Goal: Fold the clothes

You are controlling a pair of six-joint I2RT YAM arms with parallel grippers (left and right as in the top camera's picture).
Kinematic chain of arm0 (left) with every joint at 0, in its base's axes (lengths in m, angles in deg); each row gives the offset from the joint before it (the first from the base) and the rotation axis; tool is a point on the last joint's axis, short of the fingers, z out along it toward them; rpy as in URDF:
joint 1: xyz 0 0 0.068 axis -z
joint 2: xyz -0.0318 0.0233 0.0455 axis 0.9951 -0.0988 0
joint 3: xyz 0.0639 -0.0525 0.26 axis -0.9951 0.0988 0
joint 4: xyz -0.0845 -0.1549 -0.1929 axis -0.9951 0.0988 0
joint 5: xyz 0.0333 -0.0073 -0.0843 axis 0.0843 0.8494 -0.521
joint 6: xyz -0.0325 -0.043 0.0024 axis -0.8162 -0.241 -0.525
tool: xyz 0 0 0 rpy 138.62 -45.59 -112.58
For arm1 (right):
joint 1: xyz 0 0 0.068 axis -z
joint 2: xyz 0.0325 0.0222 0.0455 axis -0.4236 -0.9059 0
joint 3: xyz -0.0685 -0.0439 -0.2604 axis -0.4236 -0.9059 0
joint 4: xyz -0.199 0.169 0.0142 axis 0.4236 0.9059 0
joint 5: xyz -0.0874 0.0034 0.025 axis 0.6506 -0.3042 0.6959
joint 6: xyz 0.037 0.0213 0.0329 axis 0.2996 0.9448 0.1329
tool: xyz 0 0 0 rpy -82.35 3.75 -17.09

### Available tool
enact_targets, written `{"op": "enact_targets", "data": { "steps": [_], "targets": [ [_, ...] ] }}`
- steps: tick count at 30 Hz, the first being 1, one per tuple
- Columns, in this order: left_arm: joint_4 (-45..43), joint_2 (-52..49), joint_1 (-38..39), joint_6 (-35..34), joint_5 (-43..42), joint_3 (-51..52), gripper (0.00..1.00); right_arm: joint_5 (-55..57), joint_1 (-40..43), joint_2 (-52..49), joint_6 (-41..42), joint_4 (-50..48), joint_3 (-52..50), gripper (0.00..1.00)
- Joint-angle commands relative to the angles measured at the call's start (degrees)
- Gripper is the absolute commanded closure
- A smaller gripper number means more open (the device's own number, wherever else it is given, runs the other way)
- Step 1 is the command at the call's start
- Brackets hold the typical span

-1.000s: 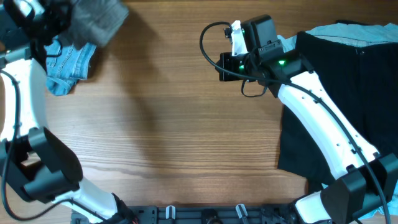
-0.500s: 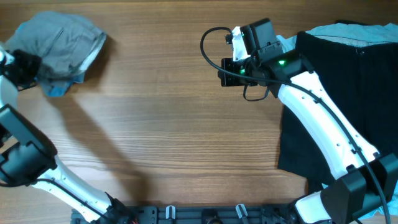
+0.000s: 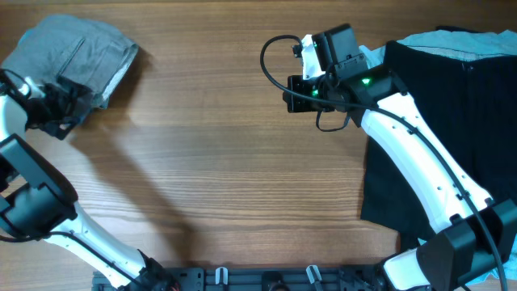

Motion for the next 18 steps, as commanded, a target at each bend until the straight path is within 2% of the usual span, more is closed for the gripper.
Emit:
{"op": "enact_targets", "data": {
  "steps": [1,2,3,5,6,10,12,14,18],
  "targets": [
    [6.2,10.4,1.1,8.0,0.3,-1.5,0.0,1.0,-0.1,0.8,-1.1,-0.4,0.1,0.92],
    [6.9,13.4,1.1,9.5,0.5,-1.8,0.01,1.1,-0.1,0.8,-1.1,-1.0,0.1,0.92],
    [6.7,15.2,1.1,10.7,0.4,-1.9,0.12,1.3,-0.1,0.8,-1.1,-1.6,0.1,0.92],
    [3.6,19.9,1.3,14.0,0.5,-1.9,0.66,1.6,-0.1,0.8,-1.1,-3.6,0.1,0.92],
    [0.1,21.5,1.9,16.7,1.1,-1.9,0.96,1.6,-0.1,0.8,-1.1,-4.9,0.1,0.92],
    [-8.9,19.7,5.1,18.4,12.7,-1.8,0.96,1.6,-0.1,0.8,-0.9,-7.5,0.1,0.92],
    [-14.4,15.3,6.4,21.0,15.1,-1.8,0.96,1.6,-0.1,0.8,-0.9,-7.8,0.1,0.92],
    [-20.0,9.7,7.0,21.0,17.0,-1.8,0.96,1.6,-0.1,0.8,-1.0,-7.3,0.1,0.92],
    [-30.1,-1.4,7.2,19.4,25.9,-1.8,0.93,1.6,-0.1,0.8,-1.1,-5.0,0.0,0.9]
  ]
}}
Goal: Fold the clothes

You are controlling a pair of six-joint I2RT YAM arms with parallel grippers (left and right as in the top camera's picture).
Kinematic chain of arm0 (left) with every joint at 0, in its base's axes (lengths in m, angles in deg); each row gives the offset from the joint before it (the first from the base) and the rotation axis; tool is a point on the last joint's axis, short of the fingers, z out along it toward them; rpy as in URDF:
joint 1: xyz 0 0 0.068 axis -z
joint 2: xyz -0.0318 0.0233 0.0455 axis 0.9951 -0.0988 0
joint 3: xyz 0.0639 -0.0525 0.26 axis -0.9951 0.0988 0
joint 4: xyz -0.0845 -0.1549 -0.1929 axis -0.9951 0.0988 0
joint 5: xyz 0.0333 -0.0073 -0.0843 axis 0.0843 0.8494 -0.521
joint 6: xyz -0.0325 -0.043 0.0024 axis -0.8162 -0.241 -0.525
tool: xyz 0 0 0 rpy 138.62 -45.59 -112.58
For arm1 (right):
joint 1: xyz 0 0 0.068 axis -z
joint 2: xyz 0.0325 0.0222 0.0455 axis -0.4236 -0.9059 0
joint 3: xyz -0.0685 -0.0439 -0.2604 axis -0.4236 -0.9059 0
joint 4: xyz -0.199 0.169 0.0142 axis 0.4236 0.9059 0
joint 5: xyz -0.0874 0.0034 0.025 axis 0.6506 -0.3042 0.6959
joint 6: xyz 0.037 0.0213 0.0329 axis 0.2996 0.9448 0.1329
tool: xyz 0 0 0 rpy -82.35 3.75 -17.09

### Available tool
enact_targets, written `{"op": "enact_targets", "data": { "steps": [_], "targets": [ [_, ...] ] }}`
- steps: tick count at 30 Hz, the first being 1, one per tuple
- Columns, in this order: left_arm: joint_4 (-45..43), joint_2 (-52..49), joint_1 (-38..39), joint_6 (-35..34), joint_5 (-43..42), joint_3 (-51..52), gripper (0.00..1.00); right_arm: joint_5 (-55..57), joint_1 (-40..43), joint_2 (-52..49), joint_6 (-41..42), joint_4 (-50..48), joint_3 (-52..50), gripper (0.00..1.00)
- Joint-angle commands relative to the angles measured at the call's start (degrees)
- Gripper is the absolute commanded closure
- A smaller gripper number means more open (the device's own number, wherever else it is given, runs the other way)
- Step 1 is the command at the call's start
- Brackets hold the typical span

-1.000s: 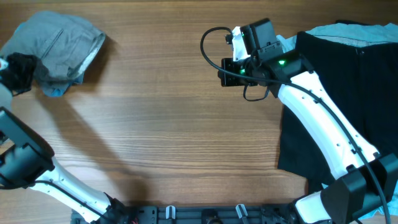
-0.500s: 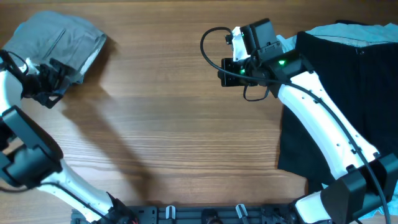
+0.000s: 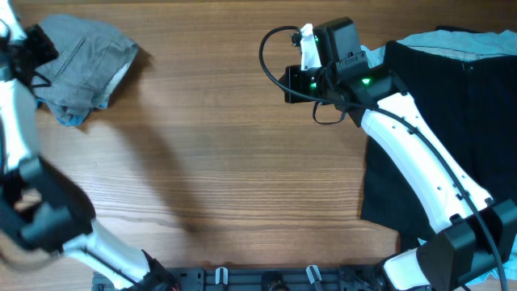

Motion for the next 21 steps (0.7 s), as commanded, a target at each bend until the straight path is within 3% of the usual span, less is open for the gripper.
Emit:
{"op": "enact_targets", "data": {
  "steps": [1,5,13,21],
  "targets": [
    [-5.1,-11.6,-0.2,0.9,10.6,1.1,0.92,1.3,-0.1,0.7,-1.1,1.9,0.0,0.89],
    [-5.3,-16.8,0.8,0.9,7.2,1.1,0.93,1.4,-0.1,0.7,-1.1,3.0,0.0,0.89],
    [4.3,-18.7,7.7,0.9,7.4,1.1,0.96,2.2,-0.1,0.7,-1.0,3.0,0.0,0.89],
    [7.6,-18.7,15.9,-3.1,12.5,1.1,0.96,2.2,-0.1,0.7,-1.0,3.1,0.0,0.89]
  ]
}}
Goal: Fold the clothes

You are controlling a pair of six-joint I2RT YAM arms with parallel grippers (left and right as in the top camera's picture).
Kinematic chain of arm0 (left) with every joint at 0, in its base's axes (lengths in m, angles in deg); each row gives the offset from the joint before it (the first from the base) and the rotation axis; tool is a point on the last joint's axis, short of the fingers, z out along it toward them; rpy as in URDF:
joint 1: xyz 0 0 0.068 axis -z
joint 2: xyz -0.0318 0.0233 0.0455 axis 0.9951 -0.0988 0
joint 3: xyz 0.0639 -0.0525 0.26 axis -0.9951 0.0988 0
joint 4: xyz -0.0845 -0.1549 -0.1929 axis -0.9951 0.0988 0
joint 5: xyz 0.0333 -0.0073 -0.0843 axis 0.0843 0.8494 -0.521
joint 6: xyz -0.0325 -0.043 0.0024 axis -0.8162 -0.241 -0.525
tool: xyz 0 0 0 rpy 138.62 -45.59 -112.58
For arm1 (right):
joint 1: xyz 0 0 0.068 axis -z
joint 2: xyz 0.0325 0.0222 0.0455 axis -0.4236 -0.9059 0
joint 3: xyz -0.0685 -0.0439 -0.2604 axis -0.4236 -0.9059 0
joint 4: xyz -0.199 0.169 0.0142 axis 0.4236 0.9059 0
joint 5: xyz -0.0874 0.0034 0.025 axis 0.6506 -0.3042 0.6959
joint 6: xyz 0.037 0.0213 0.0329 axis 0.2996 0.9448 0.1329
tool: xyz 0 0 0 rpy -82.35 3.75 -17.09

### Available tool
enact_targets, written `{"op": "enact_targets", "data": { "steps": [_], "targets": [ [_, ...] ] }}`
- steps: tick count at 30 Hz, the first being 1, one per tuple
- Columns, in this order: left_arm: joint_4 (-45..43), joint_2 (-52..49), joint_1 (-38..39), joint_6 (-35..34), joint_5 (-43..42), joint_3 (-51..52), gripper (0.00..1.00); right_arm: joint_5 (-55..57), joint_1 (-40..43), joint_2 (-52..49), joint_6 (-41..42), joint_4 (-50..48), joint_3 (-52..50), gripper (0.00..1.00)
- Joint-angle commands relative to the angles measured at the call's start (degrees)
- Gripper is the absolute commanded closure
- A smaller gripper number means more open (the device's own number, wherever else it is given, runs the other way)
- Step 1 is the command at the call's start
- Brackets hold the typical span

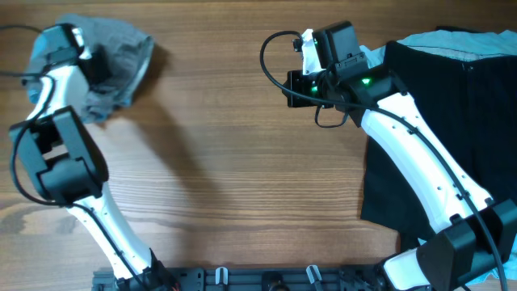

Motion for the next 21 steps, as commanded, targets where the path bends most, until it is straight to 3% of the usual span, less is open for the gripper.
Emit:
{"op": "enact_targets", "data": {
  "steps": [1,2,3,4,5,8,12,15,17,19,20,21],
  "targets": [
    [2.9,-3.2,5.6,-3.1,-3.3,2.7,0.96,1.0,-0.1,0.7,-0.9,0.1,0.0,0.89],
    [2.9,-2.6,5.6,-3.3,-3.1,2.7,0.92,1.0,-0.1,0.7,-0.9,0.0,0.1,0.89],
    [2.8,-1.9,5.6,-3.3,-3.1,2.7,0.77,1.0,-0.1,0.7,-1.0,0.0,0.1,0.89],
    [2.8,-1.2,5.6,-3.3,-3.1,2.5,0.48,1.0,-0.1,0.7,-1.0,-0.2,0.1,0.89],
    [2.9,0.0,5.4,-3.2,-3.1,2.1,0.01,1.6,-0.1,0.7,-0.9,-0.4,0.1,0.89],
    [3.8,6.9,4.5,-2.6,-3.4,0.5,0.0,7.7,-0.1,1.3,-0.8,-1.6,0.9,0.91],
    [8.0,22.9,4.6,5.7,-16.1,-0.7,0.0,18.8,-0.1,7.1,-1.4,-1.1,5.6,0.89],
    [14.3,35.8,5.7,9.7,-22.0,-0.7,0.0,19.6,-0.1,14.5,-8.0,0.8,10.3,0.82],
    [20.3,43.3,6.7,9.7,-24.4,-0.7,0.0,19.6,-0.1,20.0,-8.7,2.6,11.7,0.64],
    [26.9,49.9,7.8,9.9,-25.3,-0.7,0.0,18.9,-0.1,26.1,-8.7,4.3,11.8,0.36],
    [30.7,53.2,8.2,9.9,-25.2,-0.7,0.0,18.5,-0.1,29.2,-8.5,5.2,11.8,0.07],
    [34.1,56.3,8.4,9.9,-25.3,-0.7,0.0,18.5,-0.1,31.7,-8.4,6.1,11.8,0.0]
  ]
}}
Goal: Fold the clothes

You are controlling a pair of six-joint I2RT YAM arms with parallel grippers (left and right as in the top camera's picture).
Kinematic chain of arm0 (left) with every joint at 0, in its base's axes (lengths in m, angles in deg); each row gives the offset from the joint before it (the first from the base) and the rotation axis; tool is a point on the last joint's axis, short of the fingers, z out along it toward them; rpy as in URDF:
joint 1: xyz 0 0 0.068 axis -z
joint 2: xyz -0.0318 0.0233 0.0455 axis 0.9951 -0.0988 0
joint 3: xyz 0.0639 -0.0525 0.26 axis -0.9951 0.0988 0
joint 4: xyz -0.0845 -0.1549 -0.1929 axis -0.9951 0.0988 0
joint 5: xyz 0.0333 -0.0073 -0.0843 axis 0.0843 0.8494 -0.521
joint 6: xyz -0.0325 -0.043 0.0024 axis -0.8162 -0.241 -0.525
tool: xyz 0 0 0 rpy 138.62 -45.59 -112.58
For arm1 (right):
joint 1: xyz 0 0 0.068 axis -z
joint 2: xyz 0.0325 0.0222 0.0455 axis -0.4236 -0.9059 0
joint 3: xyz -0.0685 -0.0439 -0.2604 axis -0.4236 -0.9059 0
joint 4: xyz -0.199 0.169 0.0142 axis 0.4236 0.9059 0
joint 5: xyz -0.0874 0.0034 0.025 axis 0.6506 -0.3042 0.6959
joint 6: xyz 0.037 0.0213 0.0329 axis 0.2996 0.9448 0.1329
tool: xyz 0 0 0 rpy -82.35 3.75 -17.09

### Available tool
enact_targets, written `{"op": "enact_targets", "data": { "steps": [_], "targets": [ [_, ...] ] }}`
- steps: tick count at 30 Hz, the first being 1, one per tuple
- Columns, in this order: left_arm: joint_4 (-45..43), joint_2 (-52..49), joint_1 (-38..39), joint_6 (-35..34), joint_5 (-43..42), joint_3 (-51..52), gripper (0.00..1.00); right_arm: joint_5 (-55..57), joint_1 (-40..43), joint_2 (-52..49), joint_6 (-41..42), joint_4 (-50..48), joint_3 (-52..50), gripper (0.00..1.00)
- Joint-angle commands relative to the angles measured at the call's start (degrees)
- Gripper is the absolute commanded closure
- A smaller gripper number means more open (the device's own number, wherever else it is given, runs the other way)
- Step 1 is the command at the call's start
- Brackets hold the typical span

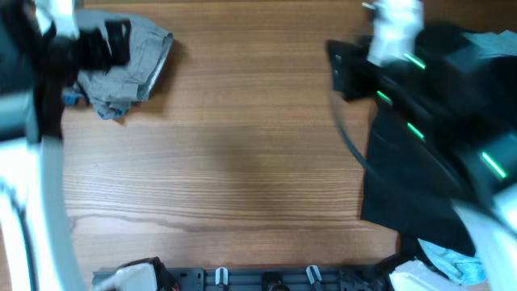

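Only the overhead view shows this moment, and both arms are smeared by motion. A crumpled grey garment (137,65) lies at the table's far left. My left gripper (109,44) sits on its upper left part, where the cloth bunches up against it. A pile of black clothes (420,186) covers the right side. My right gripper (346,69) hangs at the pile's upper left edge, too blurred to show its fingers.
The wooden table (250,153) stretches between the two heaps. A pale blue-white cloth (452,263) peeks out at the bottom right corner. A black rail (266,279) runs along the front edge.
The left gripper and the grey garment have shifted to the right together. The right arm has moved right and farther back, from the table's middle to the black pile's edge.
The left gripper was at the grey garment's lower left edge, then at its upper left, then on its top. The garment has shifted right with it at each later moment. The right arm held still near the middle back until now.
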Motion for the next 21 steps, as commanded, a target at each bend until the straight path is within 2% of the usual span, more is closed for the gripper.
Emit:
{"op": "enact_targets", "data": {
  "steps": [1,5,9,17,20,21],
  "targets": [
    [10.5,9.1,1.0,2.0,-3.5,0.7,0.0,1.2,-0.1,10.4,-1.5,3.0,0.8,0.0],
    [16.6,15.3,1.0,2.0,-1.9,0.7,0.0,1.2,-0.1,17.8,-1.5,3.9,0.8,0.0],
    [17.6,19.0,1.0,1.6,-1.8,0.7,0.0,1.2,-0.1,20.6,-1.5,7.7,0.8,0.0],
    [17.7,19.9,1.0,1.6,-1.8,0.7,0.0,1.0,-0.1,12.7,-1.1,10.3,-0.7,0.0],
    [17.7,19.9,1.0,1.6,-1.8,0.7,0.0,-2.2,-0.1,9.1,7.5,12.2,-0.7,0.01],
    [17.7,19.9,1.0,1.6,-1.8,0.7,0.0,0.4,-0.1,8.0,11.3,14.0,-0.7,0.03]
  ]
}}
